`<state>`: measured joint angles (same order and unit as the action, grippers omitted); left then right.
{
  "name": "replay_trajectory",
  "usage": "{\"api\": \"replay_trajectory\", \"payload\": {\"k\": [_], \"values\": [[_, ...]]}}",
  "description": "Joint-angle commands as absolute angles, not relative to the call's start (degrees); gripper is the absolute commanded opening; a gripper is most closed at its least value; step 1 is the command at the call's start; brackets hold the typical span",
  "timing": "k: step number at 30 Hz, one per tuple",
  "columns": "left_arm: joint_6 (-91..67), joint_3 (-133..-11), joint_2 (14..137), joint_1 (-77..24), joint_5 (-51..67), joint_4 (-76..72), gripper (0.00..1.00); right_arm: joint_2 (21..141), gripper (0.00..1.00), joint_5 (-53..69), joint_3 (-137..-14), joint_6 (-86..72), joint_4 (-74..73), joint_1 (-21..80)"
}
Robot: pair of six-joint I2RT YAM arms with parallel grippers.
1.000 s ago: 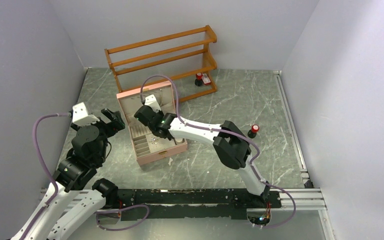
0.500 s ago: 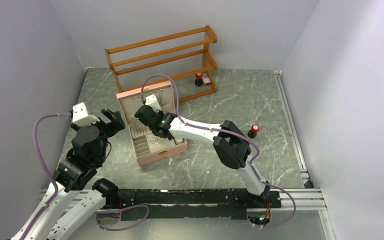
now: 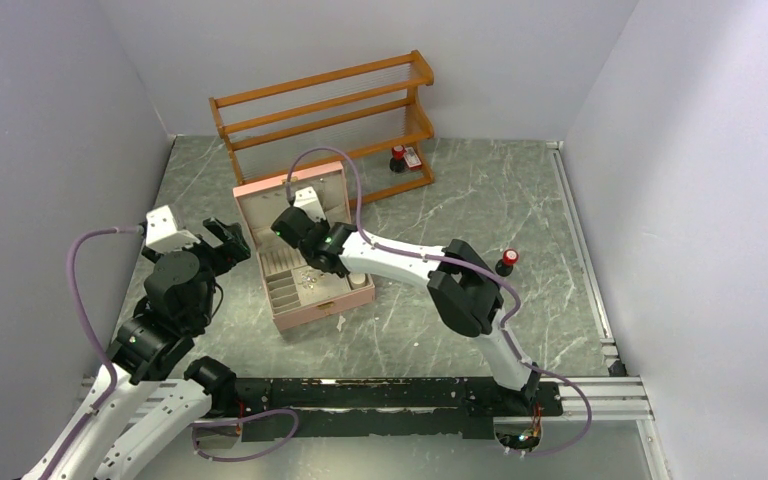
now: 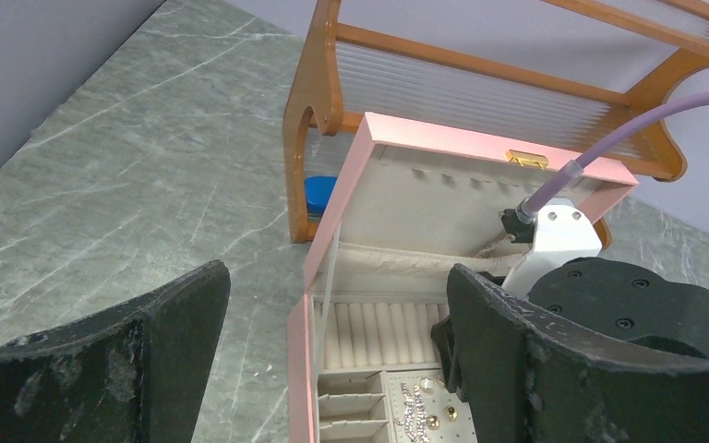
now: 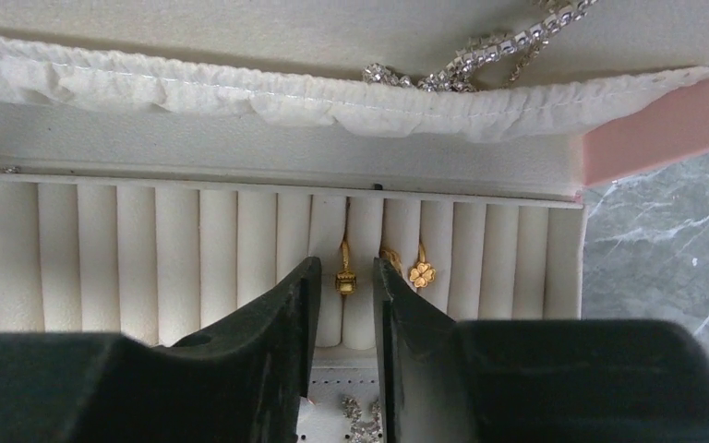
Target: Organize the mixed jewelry
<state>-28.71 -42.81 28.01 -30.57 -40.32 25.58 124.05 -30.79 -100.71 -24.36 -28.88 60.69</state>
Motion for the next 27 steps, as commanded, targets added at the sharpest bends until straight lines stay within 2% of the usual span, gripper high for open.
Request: {"api": "replay_trajectory", "payload": {"k": [1,12,19,27], "values": [[-28.47,-42.45,27.51,-30.37,-41.05,25.4,0.92,122.44,0.35,-30.25,-102.03,-24.61,-30.46,60.18],[-28.73,-42.38,27.7,-30.39,-40.22,25.31,0.92,115.5,0.37,-27.94,-98.69,-25.05,-26.25,60.18],[-28.77,-42.18,27.69,-30.37,-39.05,24.76,0.92,109.77,0.32,-29.58,-94.04,-26.79,-23.64,60.03],[-26.37,-41.84,28.25,-30.41,-32.05,21.56,0.93,96.03,0.3,-33.36,-79.99,-34.94,-22.73,56.65]]}}
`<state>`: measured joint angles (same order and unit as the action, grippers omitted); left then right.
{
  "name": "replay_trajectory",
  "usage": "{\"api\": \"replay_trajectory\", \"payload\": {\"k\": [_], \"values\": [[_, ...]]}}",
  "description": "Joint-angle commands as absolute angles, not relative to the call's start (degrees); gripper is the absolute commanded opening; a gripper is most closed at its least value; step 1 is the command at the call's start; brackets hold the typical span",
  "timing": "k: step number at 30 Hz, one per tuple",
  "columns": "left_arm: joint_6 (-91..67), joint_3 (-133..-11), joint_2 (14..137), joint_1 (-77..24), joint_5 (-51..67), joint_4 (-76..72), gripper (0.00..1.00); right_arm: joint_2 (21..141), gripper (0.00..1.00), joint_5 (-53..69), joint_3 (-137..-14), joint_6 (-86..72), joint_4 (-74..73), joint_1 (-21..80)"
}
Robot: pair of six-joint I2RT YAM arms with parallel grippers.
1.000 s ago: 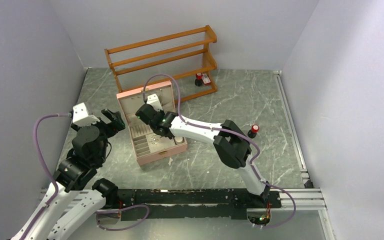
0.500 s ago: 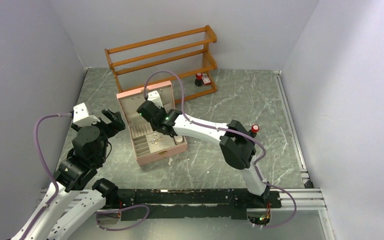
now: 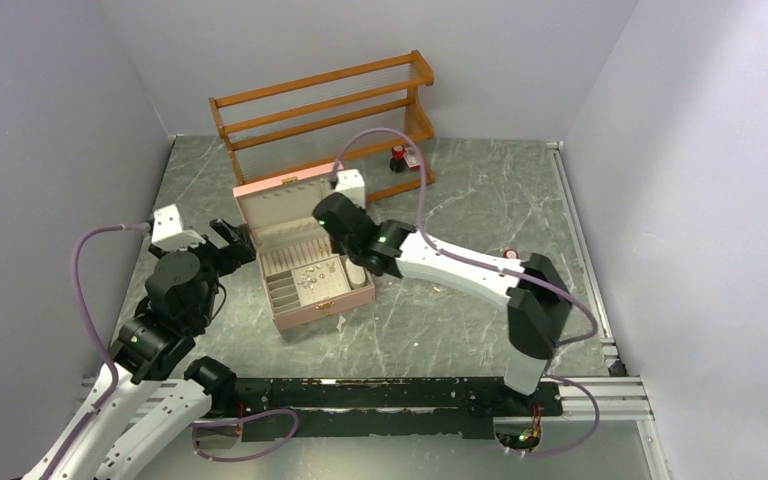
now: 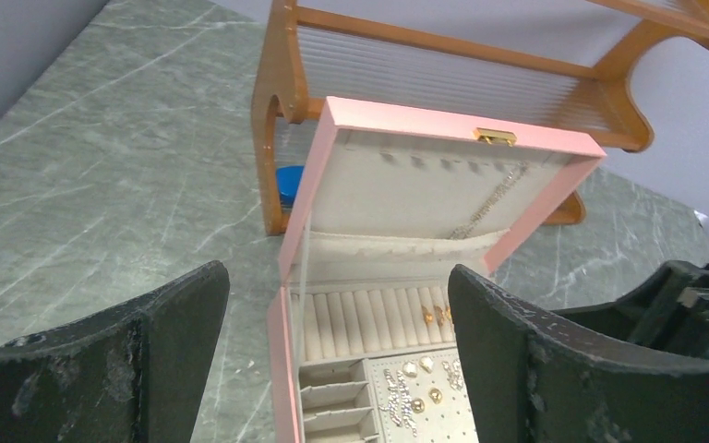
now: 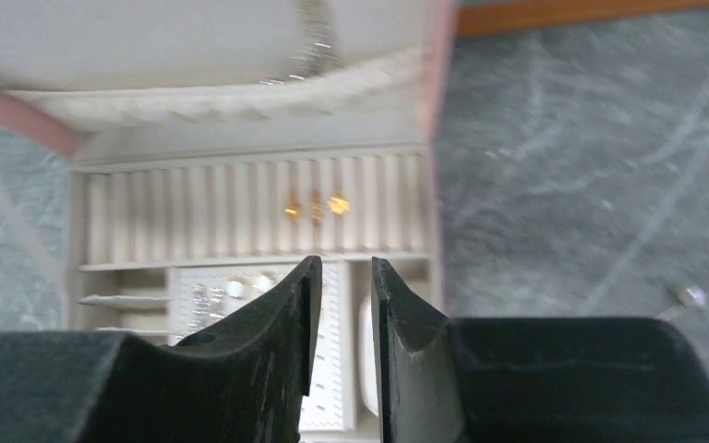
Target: Organize the mixed jewelry
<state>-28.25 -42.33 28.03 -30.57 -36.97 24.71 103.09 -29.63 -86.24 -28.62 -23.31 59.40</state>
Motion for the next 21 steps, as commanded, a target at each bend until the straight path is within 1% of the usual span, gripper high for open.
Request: {"api": "replay_trajectory", "payload": {"k": [1,7,11,14,17,19,21], "values": [[-26.25,-41.76,28.38,-30.39,-31.14,21.29,0.93,92.93,0.3,-33.47,-77.65,-36.59,-23.11,55.29],[-24.59,-42.19,30.07,-30.41,-24.23,19.96,0.98,81.14,0.43,-28.42,-61.4,-45.23,-26.87,42.51],[-24.11,-43.16,32.09,-30.41,-20.73,19.92,0.98,78.13,0.53,-26.67,-54.48,-45.82,-28.4,35.6],[-23.72,-43.32,33.33,-30.41,-18.0,19.05,0.98,79.37,0.57,-24.41,-51.98,-45.23,-27.31,31.8],[-23.41,-43.26,34.73,-30.41,-15.0,18.06,0.98,83.48,0.59,-21.9,-51.47,-45.09,-23.44,29.69],[-23.74,-42.82,36.02,-30.41,-13.25,17.5,0.98,89.05,0.59,-20.85,-53.94,-44.35,-20.42,29.62],[-24.92,-42.26,37.37,-30.41,-12.3,17.28,0.97,95.11,0.59,-21.28,-58.8,-45.31,-21.48,29.54]]}}
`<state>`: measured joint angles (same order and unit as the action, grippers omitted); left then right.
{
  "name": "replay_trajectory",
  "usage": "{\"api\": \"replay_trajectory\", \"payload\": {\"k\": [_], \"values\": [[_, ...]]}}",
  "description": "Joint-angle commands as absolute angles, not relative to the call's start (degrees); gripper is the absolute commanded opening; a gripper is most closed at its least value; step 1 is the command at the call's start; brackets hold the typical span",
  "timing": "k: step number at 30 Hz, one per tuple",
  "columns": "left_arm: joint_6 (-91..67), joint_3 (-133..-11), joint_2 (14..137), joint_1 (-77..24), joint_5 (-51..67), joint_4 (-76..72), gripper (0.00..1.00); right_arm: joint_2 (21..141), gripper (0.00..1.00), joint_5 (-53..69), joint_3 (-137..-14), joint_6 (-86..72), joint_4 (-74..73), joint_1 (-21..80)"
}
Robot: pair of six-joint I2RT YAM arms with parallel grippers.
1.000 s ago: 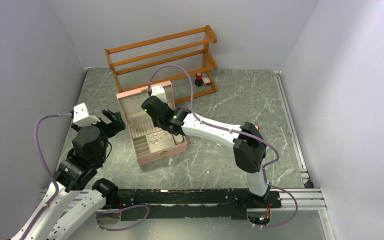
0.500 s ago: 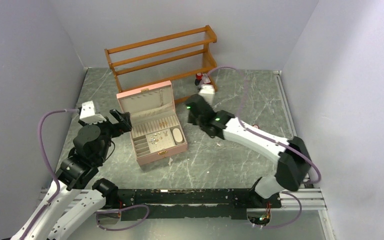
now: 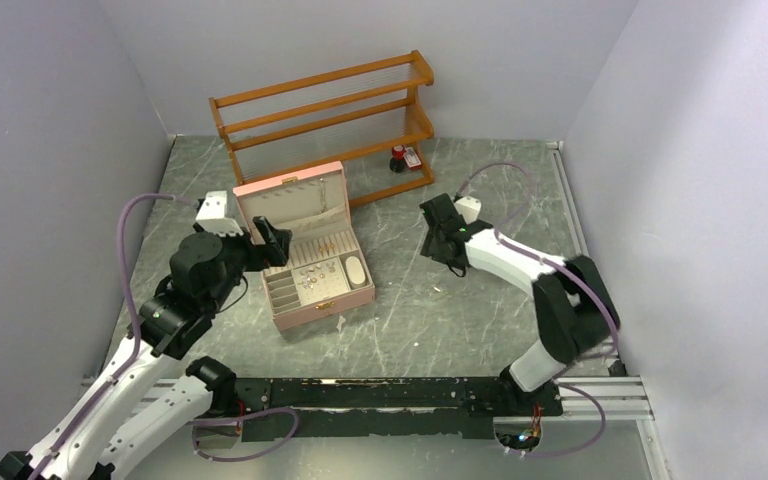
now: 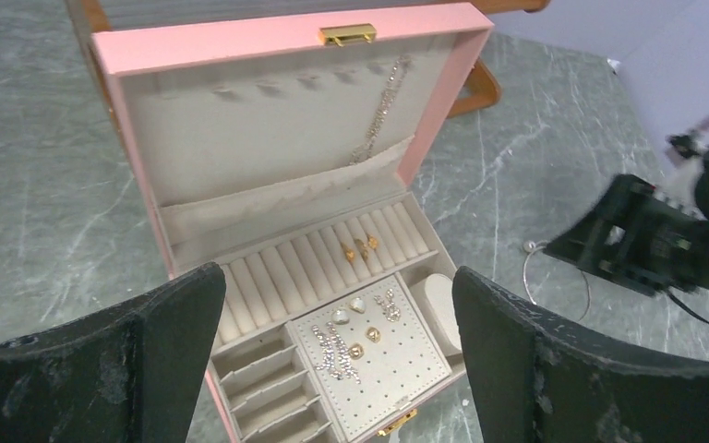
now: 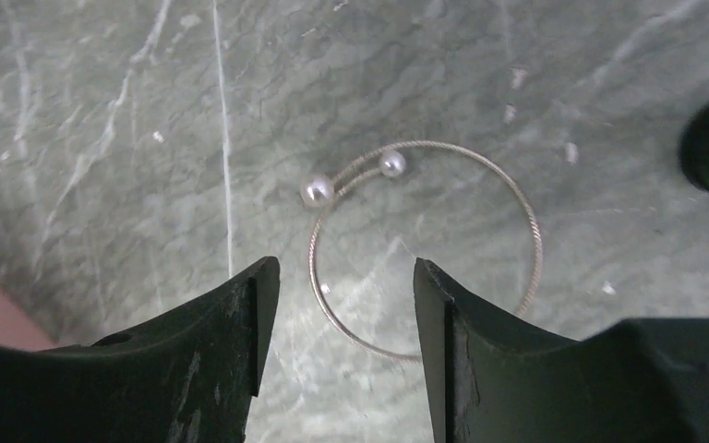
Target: Organize the mixed jewelry
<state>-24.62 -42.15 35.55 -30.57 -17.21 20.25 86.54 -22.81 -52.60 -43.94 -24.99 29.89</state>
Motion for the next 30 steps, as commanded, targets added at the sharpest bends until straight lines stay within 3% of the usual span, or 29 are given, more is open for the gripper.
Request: {"api": "replay_trajectory", "payload": {"k": [1,9,21,30], "values": [[-25.37,-42.26,38.11,-30.4,-11.83,17.31,0.96,97.69,0.59,-22.39,-61.16,-46.02,-22.77,29.6],[-25.42,-41.8,37.6,-30.41,-13.98,18.58,0.95,104.72,0.58,-27.05,-66.85,-48.4,-26.0,29.62],[-25.75,-41.4,39.22,-30.41,-14.51,17.63,0.94,102.67,0.53,-28.73,-63.72,-50.89,-29.36,31.38],[-24.89,-42.27,38.74,-30.4,-14.66,19.09,0.93,103.41,0.43,-30.92,-62.84,-51.79,-28.43,31.62]]}}
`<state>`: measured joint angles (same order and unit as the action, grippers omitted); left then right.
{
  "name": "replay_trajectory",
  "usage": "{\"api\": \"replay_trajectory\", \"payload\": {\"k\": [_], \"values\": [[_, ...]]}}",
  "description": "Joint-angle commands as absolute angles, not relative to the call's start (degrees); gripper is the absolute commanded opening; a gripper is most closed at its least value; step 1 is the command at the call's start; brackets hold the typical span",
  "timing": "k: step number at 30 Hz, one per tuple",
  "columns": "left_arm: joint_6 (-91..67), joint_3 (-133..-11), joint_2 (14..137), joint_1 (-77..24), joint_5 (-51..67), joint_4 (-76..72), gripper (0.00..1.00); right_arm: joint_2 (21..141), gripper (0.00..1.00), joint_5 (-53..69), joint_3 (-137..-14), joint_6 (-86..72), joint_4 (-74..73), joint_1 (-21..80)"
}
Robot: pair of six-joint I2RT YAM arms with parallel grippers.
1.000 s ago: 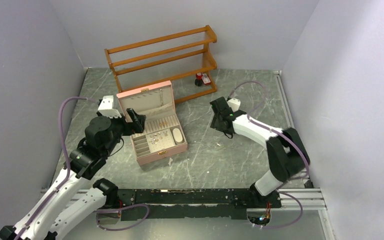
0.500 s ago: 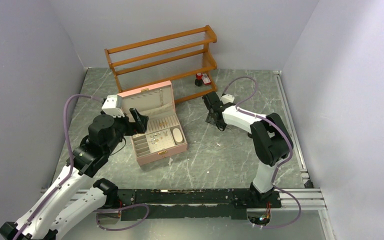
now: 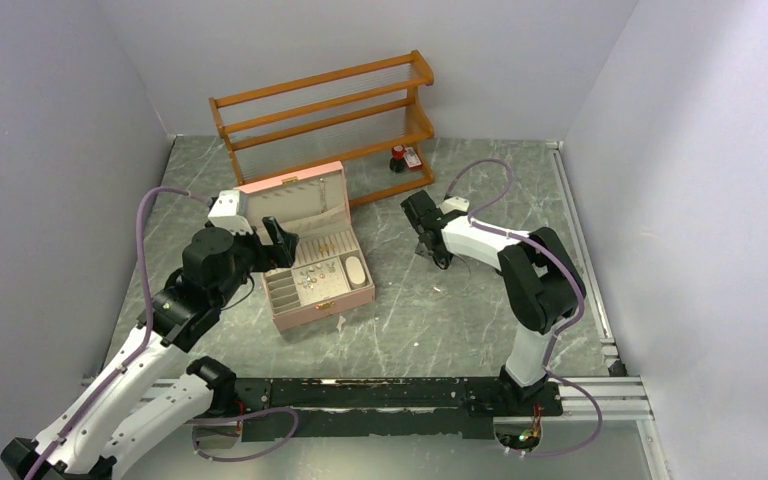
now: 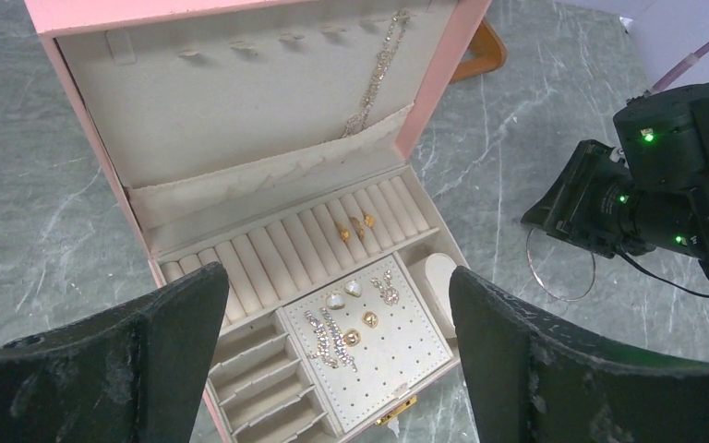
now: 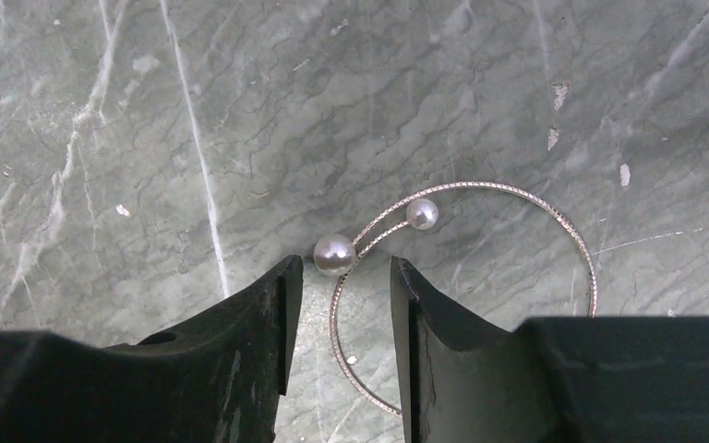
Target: Organize the mixed jewelry
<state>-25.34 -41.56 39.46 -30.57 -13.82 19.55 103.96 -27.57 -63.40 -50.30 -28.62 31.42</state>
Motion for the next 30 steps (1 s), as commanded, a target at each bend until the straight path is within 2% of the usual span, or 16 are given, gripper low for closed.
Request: {"api": "replay_trajectory", "payload": {"k": [1,5,7,8,10,13,30], "values": [[-24.99,-42.27,38.64,-30.41,-14.8,19.15,0.93,103.44,0.43,-31.01,-62.72,-51.58,-27.98,31.62],[-25.05,-42.19,38.33,-30.4,-14.57,19.25,0.93,103.91,0.42,-30.72,-62.58,-50.41,-26.11,31.51],[-25.14,-42.39,38.4,-30.41,-14.59,19.46,0.93,104.1,0.36,-30.51,-62.51,-50.37,-25.89,31.47],[-25.06,-42.49,38.41,-30.41,-14.66,19.57,0.93,103.91,0.29,-30.54,-62.11,-50.43,-25.57,31.51],[-25.14,-42.62,38.27,-30.41,-14.85,19.81,0.93,103.03,0.21,-30.57,-60.96,-50.44,-24.6,31.49],[-25.29,-42.5,38.06,-30.38,-14.85,19.86,0.93,101.64,0.17,-30.54,-59.44,-50.23,-23.55,31.46],[-28.15,-42.71,38.76,-30.37,-12.52,18.83,0.92,89.35,0.14,-29.35,-59.77,-46.37,-26.17,36.82]]}}
